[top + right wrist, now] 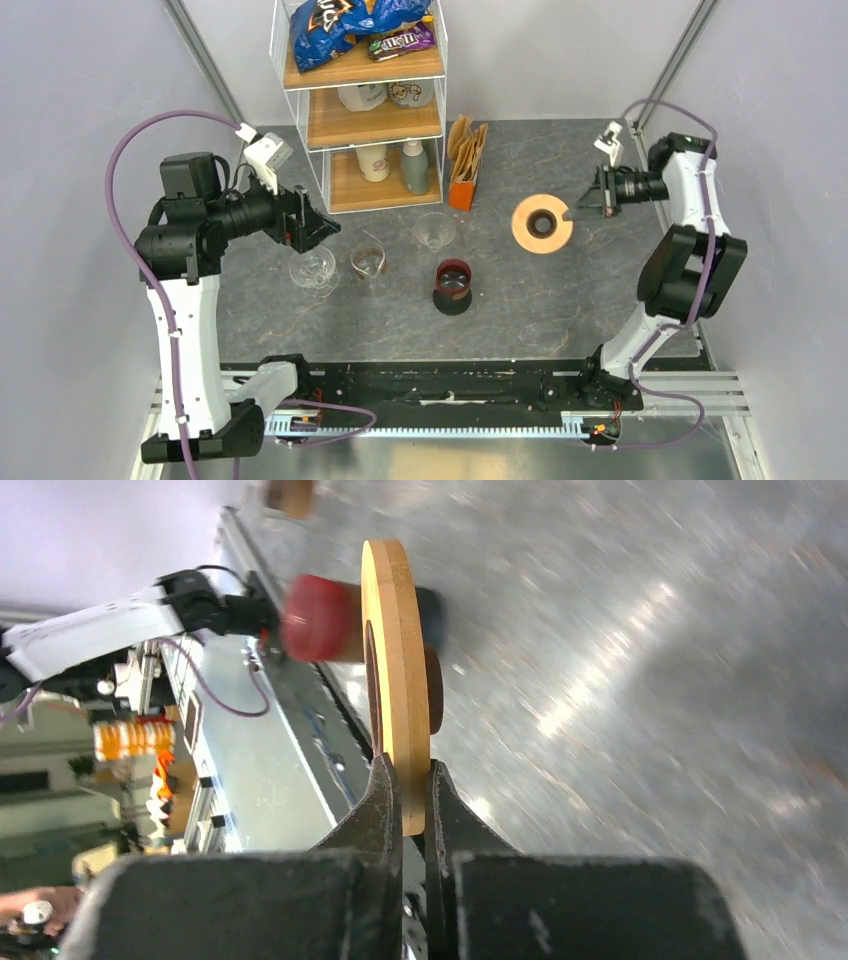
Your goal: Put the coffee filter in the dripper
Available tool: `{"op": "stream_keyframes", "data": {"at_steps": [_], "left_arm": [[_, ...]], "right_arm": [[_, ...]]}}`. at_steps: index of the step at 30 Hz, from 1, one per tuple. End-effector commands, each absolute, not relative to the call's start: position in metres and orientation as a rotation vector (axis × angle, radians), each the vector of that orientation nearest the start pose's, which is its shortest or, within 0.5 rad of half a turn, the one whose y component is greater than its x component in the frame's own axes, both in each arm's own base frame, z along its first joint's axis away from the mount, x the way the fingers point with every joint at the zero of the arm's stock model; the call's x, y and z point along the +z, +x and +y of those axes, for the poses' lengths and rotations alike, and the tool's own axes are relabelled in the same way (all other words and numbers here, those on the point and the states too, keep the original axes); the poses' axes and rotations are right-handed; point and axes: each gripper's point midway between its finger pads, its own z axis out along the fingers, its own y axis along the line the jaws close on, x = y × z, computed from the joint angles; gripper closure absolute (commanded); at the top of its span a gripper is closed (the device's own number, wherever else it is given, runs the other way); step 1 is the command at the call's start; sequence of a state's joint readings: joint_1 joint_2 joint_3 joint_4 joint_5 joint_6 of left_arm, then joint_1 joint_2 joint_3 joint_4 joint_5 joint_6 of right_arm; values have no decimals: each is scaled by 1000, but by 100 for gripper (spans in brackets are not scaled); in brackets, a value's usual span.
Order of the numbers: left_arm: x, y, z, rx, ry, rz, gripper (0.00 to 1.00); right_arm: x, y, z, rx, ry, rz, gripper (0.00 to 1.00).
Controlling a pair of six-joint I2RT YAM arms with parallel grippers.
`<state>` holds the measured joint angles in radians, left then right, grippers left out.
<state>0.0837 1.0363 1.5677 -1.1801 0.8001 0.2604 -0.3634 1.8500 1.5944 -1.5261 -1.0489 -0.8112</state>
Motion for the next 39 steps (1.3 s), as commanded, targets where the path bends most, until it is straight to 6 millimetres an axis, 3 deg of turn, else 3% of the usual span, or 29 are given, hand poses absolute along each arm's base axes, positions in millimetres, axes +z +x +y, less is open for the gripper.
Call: {"op": "stream_keyframes", "data": {"at_steps": [1, 4, 9, 15, 24, 39], "left_arm": [[382, 203, -121, -843, 638, 1909, 3], [377, 199, -127, -921, 653, 1909, 3], [369, 195, -129, -948, 645, 1924, 4], [367, 191, -127, -926, 617, 1943, 4], [371, 188, -126, -913, 601, 1949, 5], [363, 190, -125, -907, 585, 1961, 5]], "right_arm": [[287, 270, 119, 1691, -314, 2270, 100], [306, 250, 159, 1811, -427, 2233, 100], [296, 225, 195, 1951, -518, 2271, 100], [275, 214, 220, 2086, -583, 2309, 100], [220, 223, 223, 2089, -618, 2426, 100], [189, 239, 226, 2111, -588, 2506, 100]]}}
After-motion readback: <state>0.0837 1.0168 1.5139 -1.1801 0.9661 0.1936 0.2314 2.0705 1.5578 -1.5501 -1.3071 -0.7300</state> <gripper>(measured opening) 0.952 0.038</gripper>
